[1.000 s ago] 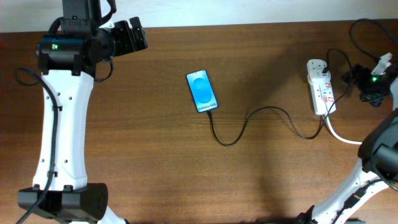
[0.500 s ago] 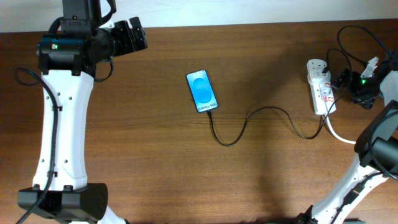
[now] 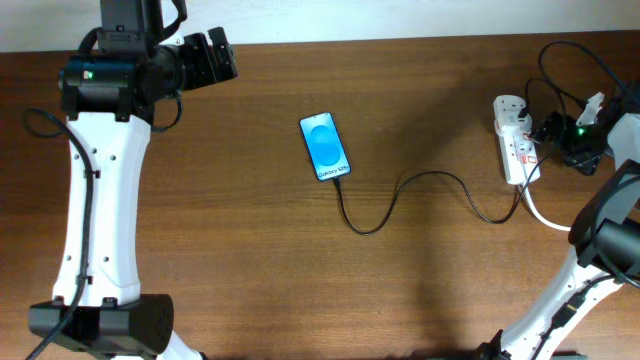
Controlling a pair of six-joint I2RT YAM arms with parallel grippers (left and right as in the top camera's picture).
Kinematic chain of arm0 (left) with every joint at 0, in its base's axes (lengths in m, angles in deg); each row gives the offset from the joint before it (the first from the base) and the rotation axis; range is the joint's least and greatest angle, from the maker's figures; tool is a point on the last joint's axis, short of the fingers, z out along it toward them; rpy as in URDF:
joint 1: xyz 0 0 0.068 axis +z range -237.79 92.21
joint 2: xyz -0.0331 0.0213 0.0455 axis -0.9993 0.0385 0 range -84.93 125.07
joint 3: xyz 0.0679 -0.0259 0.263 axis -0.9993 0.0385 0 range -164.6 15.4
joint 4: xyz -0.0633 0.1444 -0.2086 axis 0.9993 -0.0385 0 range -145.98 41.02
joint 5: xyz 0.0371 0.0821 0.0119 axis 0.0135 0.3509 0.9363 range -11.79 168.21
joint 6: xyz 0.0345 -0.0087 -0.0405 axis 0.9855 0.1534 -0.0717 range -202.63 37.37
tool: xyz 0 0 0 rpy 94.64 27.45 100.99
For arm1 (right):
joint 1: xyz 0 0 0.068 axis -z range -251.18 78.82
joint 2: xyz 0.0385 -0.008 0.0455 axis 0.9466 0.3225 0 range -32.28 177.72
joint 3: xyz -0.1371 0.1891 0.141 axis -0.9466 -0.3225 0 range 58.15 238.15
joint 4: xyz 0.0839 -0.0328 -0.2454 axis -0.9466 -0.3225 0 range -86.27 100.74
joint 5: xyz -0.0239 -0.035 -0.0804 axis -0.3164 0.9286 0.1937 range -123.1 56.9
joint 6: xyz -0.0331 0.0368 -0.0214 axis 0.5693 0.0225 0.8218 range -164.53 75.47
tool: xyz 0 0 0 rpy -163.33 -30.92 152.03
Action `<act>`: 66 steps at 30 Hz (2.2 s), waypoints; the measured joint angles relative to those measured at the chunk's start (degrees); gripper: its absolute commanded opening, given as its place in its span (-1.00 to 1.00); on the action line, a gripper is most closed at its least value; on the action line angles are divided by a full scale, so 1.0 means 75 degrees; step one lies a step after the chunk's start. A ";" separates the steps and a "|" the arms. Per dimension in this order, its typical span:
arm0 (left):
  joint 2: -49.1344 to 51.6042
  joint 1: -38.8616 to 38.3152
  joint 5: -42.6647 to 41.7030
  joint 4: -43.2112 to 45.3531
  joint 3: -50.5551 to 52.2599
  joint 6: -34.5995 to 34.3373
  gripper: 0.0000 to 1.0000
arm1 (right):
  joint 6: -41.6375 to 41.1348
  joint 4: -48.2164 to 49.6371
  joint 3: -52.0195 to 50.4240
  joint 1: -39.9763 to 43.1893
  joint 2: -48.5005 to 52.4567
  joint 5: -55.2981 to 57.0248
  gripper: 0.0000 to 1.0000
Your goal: Plug charger to phone and switch on socket
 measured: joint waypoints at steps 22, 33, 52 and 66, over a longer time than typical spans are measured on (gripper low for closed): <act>0.0000 0.0000 0.0000 0.0000 0.0000 0.0000 0.98 | 0.0108 0.0006 -0.0020 -0.0061 0.0000 0.0017 0.97; 0.0000 0.0000 0.0000 0.0000 0.0000 0.0000 0.98 | 0.0119 0.0026 -0.0192 -0.0070 -0.0050 -0.0009 0.97; 0.0000 0.0000 0.0000 0.0000 0.0000 0.0000 0.98 | -0.0673 0.0099 -0.0181 -0.0038 -0.0090 0.0134 0.97; 0.0000 0.0000 0.0000 0.0000 0.0000 0.0000 0.98 | -0.0781 -0.0023 -0.0128 -0.0003 -0.0070 0.0423 0.97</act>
